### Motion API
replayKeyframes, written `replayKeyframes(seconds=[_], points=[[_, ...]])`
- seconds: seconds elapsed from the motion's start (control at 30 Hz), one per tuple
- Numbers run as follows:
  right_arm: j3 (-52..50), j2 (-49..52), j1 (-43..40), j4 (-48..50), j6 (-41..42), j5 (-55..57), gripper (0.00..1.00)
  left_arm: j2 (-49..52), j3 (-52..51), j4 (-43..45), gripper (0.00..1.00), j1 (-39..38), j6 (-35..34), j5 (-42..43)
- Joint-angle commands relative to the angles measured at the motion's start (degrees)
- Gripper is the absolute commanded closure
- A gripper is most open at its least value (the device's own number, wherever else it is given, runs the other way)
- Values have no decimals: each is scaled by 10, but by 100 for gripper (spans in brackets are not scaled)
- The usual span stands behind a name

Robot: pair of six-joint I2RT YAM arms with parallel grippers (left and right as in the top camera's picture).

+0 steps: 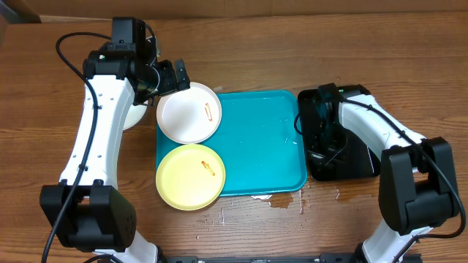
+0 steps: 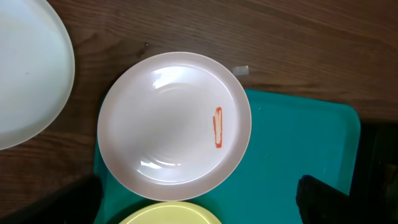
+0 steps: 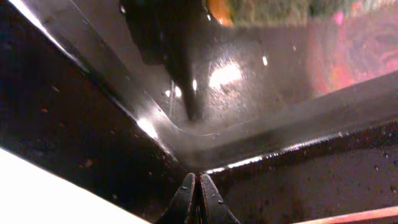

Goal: Clean dirty plates on tray and stack at the side
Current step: 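Move right gripper back into the black tray near the sponge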

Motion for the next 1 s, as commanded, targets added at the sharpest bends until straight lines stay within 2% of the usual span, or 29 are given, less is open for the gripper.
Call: replayKeyframes(seconds=[0.0, 0.97], points=[[-5, -4, 10, -4, 0, -5, 96, 5, 2, 0, 0, 1, -8, -4], [-19, -4, 36, -49, 0, -6, 96, 5, 2, 0, 0, 1, -8, -4]])
